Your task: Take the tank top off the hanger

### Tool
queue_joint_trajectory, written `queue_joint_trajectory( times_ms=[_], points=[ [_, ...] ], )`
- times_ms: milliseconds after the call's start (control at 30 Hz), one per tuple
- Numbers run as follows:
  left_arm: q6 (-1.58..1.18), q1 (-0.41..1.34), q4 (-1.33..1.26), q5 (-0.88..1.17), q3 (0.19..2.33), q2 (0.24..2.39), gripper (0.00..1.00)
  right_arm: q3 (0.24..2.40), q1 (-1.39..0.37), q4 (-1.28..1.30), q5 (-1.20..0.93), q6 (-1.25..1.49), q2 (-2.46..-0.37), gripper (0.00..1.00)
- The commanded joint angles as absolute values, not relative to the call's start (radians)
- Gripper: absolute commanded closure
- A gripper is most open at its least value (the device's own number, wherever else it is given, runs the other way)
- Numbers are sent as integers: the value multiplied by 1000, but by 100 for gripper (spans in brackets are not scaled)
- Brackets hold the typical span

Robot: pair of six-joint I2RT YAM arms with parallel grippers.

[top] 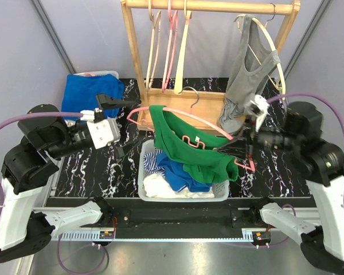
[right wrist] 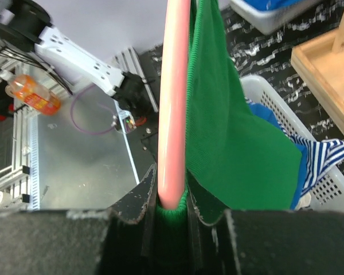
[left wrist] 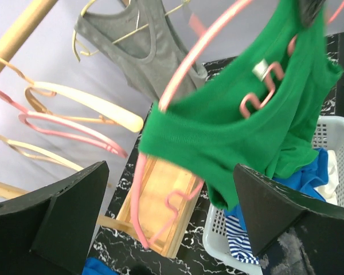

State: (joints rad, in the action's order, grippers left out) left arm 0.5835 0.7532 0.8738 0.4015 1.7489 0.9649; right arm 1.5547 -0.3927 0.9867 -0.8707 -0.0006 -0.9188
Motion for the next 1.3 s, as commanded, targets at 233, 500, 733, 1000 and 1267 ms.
queue_joint_trajectory(
  times_ms=[233, 500, 733, 1000, 1267],
  points=[
    [584, 750, 879, 560, 1707, 1023, 1, 1629, -517, 936, -784, -116, -1040, 100],
    [630, 752, 836, 511, 1692, 1065, 1, 1629, -580, 916, -732, -204, -1034, 100],
    [620, 752, 830, 523, 1709, 1097, 1, 1641, -595, 925, -730, -256, -1035, 100],
    [580, 752, 802, 544, 1710, 1109, 11, 1637, -607, 920, -700, -281, -1035, 100],
    [611, 752, 822, 535, 1689, 1083, 54, 1625, -609, 842, -719, -272, -1000, 100]
  ],
)
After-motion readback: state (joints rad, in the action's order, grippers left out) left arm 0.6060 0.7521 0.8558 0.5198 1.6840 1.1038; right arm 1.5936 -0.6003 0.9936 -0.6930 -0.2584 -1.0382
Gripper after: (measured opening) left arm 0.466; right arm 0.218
